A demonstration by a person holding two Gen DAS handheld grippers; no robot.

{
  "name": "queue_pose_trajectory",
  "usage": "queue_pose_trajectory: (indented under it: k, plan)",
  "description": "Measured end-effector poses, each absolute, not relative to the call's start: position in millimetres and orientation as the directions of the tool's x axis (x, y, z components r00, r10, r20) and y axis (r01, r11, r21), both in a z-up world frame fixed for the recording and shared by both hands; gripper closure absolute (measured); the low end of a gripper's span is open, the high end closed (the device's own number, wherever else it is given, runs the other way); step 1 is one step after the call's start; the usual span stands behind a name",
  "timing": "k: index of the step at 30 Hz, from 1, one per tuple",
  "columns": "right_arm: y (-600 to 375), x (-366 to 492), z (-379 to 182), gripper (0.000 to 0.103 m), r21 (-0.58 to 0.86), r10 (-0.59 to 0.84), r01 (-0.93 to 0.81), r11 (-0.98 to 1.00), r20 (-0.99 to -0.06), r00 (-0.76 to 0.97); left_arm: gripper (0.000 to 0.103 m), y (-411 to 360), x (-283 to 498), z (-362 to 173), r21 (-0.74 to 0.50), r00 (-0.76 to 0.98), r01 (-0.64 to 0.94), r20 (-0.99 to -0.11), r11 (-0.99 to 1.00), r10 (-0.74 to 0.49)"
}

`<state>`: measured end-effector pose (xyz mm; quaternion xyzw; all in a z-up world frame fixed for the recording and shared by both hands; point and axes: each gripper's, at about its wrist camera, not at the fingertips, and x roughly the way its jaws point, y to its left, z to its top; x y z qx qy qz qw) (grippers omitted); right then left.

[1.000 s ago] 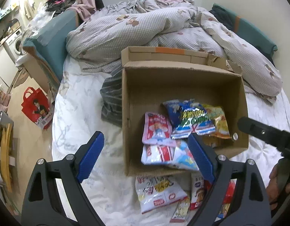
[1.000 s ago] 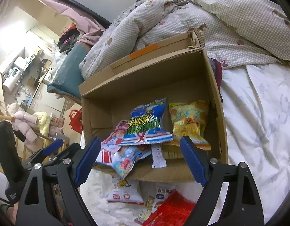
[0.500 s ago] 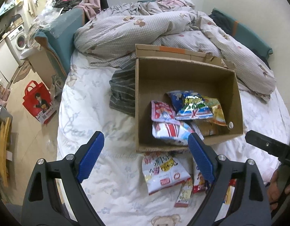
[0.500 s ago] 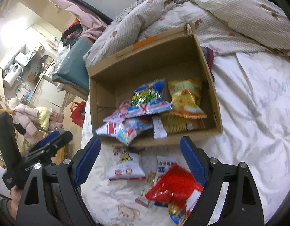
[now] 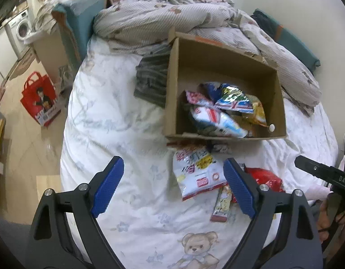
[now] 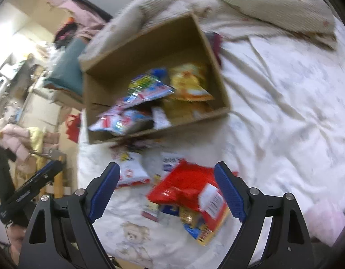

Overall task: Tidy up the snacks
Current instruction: 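Grasp the red chip bag with the right gripper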

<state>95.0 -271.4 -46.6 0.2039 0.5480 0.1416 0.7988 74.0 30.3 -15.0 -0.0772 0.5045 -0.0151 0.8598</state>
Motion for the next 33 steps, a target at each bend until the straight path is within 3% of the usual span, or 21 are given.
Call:
queue_pose_trajectory:
  k: [7, 11, 20, 21, 22, 23, 25, 33]
  plan:
    - [-280.6, 98.9, -87.1, 0.014, 0.45, 0.411, 0.132, 0.883, -0.878, 0.247, 0.015, 35.1, 70.4, -31.7, -0.196, 0.437, -0.081, -0.888, 0.977, -0.142]
    - [-275.9, 104.4, -117.7, 0.006, 0.47, 0.447, 0.208, 0.858, -0.882, 0.148, 0.015, 31.6, 69.4, -31.7, -0.2, 0.428, -0.065, -0.891, 0.978, -0.154]
    - [-251.4, 114.5, -144.2, 0.006, 0.336, 0.333, 0.125, 0.933, -0.942, 0.045, 0.015, 30.4, 71.3, -36.2, -0.212, 0.396, -0.068, -0.902, 0.975, -0.169]
    - [-250.8, 114.0, -145.3, 0.008, 0.33, 0.328, 0.116, 0.937, -0.944, 0.039, 0.015, 30.7, 71.3, -36.6, -0.213, 0.396, -0.069, -0.903, 0.975, -0.17]
    - [-249.6, 113.3, -145.0, 0.024, 0.331, 0.329, 0.1, 0.938, -0.944, 0.039, 0.015, 31.0, 71.3, -37.0, -0.215, 0.393, -0.071, -0.903, 0.974, -0.171]
    - [-248.6, 112.5, -143.0, 0.031, 0.333, 0.33, 0.082, 0.939, -0.943, 0.043, 0.015, 31.2, 71.6, -37.4, -0.218, 0.391, -0.072, -0.904, 0.973, -0.174]
    - [-249.0, 110.9, -136.4, 0.038, 0.313, 0.309, 0.059, 0.948, -0.948, 0.069, 0.015, 31.8, 72.3, -38.3, -0.225, 0.386, -0.076, -0.905, 0.971, -0.179]
    - [-272.5, 96.4, -86.8, 0.043, 0.336, 0.309, 0.064, 0.94, -0.914, 0.263, 0.015, 51.5, 77.5, -49.3, -0.21, 0.357, -0.169, -0.924, 0.963, -0.138]
